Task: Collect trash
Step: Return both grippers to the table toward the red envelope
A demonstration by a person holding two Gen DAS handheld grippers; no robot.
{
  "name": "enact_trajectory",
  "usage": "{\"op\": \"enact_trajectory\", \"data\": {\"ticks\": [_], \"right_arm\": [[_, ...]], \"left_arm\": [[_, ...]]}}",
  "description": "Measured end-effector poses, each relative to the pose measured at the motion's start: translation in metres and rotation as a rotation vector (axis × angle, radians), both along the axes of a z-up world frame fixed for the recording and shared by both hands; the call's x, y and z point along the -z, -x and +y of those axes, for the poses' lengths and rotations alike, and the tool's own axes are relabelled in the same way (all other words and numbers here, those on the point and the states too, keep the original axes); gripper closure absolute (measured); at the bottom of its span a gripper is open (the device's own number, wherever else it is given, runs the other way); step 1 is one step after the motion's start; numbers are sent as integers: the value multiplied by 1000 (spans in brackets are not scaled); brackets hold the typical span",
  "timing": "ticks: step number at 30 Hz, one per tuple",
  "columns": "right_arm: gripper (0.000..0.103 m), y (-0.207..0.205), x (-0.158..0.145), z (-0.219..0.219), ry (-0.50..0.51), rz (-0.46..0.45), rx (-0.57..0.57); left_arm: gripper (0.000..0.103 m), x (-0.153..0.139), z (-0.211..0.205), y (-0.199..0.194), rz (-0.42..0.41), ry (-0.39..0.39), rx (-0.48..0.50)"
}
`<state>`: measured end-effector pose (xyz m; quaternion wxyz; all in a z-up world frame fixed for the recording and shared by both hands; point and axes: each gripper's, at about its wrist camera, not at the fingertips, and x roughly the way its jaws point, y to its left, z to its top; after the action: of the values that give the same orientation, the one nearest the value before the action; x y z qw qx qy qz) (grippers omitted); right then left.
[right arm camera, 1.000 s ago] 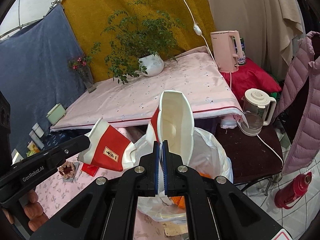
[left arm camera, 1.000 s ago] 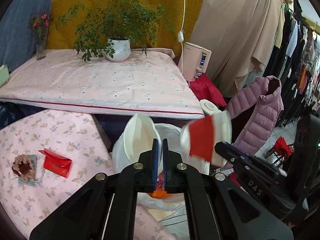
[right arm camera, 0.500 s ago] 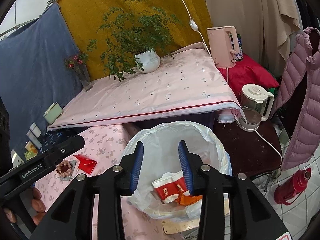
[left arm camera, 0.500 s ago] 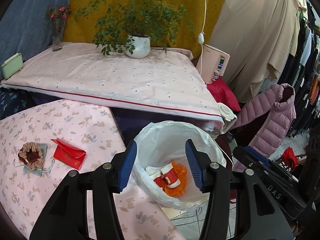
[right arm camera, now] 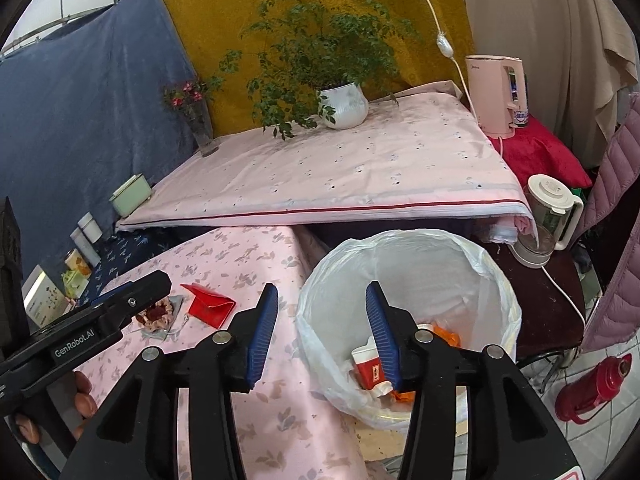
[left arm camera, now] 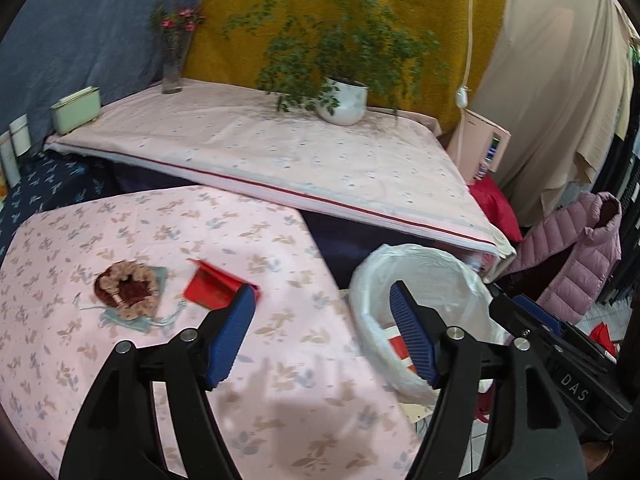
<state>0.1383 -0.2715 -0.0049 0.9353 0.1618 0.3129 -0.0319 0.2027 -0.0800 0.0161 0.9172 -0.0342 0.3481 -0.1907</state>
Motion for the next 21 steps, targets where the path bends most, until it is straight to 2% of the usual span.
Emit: {"op": "enact_trajectory", "data": {"ticks": [3,7,8,11,14,21], "right_arm": [[57,-10,3,20,11,14,-39],[56,-26,10,49,25,32,-92],[52,-31,12,57,30,38,-105],[50,-46,20,77,43,55,-141],[45,-62,32,97,58,75,-172],[42,-108,62,135,85,132,-227]], "left_arm": [[30,6,25,-4,8,1,-50],[29,18,61,-11,23,-11,-119],[25,21,69,-14,28,-15,-135],[17,32,95,-22,40,-32,-194],[16,45,119,-32,55,-56,-246],[16,76,167,-59,101,-83,-318]]}}
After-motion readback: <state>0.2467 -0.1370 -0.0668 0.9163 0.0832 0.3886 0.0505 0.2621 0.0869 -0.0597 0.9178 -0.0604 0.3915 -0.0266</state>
